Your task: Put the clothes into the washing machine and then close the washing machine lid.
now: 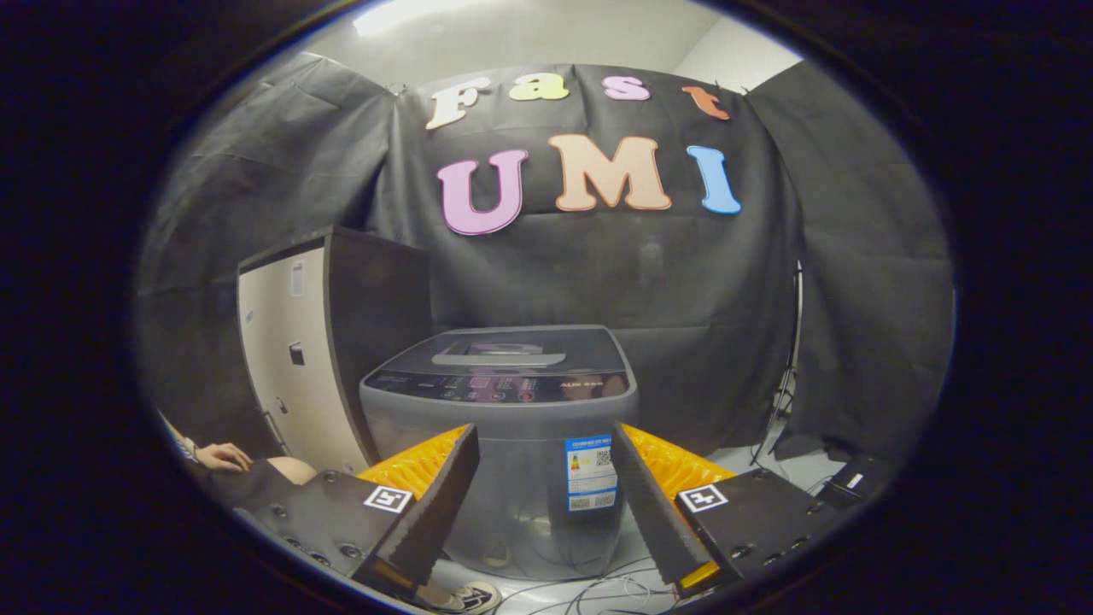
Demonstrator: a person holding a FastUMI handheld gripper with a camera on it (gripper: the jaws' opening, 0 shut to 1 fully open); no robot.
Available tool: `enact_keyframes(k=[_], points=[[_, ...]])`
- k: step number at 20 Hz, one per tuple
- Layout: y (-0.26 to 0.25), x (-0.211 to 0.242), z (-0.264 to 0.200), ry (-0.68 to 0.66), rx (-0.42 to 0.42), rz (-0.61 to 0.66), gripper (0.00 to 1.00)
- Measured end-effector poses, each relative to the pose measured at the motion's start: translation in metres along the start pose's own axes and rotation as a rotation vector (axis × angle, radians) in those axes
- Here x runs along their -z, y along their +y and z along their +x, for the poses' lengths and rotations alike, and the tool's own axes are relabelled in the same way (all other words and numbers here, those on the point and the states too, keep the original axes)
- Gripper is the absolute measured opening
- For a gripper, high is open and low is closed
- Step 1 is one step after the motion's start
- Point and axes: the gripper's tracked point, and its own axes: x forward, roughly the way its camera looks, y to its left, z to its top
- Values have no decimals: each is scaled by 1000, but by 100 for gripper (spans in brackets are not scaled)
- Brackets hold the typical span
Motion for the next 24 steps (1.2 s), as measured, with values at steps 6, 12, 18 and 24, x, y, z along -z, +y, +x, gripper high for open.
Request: enact_keyframes(k=[6,12,18,24], points=[[1,2,-1,2,-5,-21,97],[2,5,0,14,-6,-24,97],[2,3,0,9,-6,-24,97],[1,4,-1,9,-6,-24,97]])
